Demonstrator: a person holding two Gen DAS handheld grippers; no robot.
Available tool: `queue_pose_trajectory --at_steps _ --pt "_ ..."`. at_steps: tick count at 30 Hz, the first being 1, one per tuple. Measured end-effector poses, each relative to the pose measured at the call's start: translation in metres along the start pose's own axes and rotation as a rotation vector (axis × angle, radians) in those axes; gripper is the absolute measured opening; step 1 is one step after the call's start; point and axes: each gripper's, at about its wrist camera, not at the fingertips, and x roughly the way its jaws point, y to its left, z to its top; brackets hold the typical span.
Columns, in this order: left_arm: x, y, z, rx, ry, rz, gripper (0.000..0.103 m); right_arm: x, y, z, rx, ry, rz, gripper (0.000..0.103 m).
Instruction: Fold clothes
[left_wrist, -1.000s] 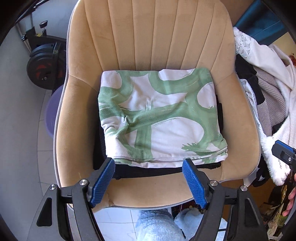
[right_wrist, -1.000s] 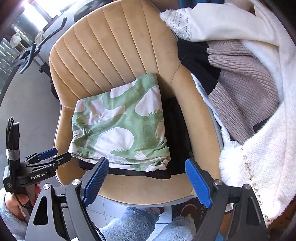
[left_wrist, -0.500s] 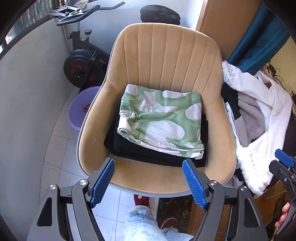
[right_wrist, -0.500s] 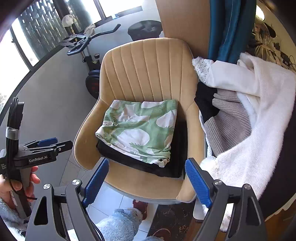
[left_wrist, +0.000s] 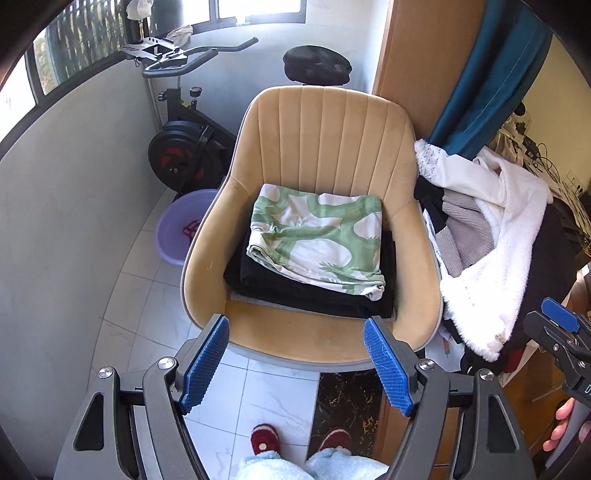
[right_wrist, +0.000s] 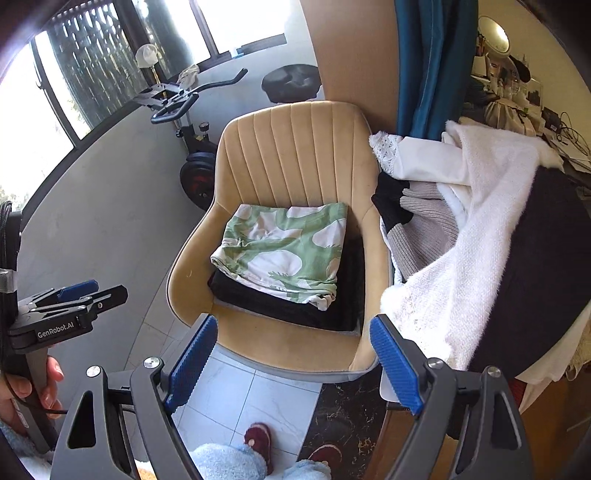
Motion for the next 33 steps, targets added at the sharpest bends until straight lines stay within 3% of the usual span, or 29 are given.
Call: queue_pose_trajectory --at_steps 7,13,22,33 --pt "-0.039 0.012 0.015 0.121 -0.039 0.040 0.075 -0.041 0.053 -0.004 -0.068 -0.061 -0.062 0.087" --pt "-0.050 0.038 -0.008 0.088 -0.044 0.079 0.075 -0.060 0.092 -0.024 -0.074 -0.101 -0.098 0.087" --pt "-0.062 0.049 -0.056 0.059 0.020 0.035 0.075 -0.056 0.119 -0.056 -0.007 -0.054 -0.097 0.087" --pt "-0.079 0.061 -0.052 0.127 -0.030 0.040 0.075 -0.060 0.151 -0.061 -0.023 -0.064 -0.085 0.087"
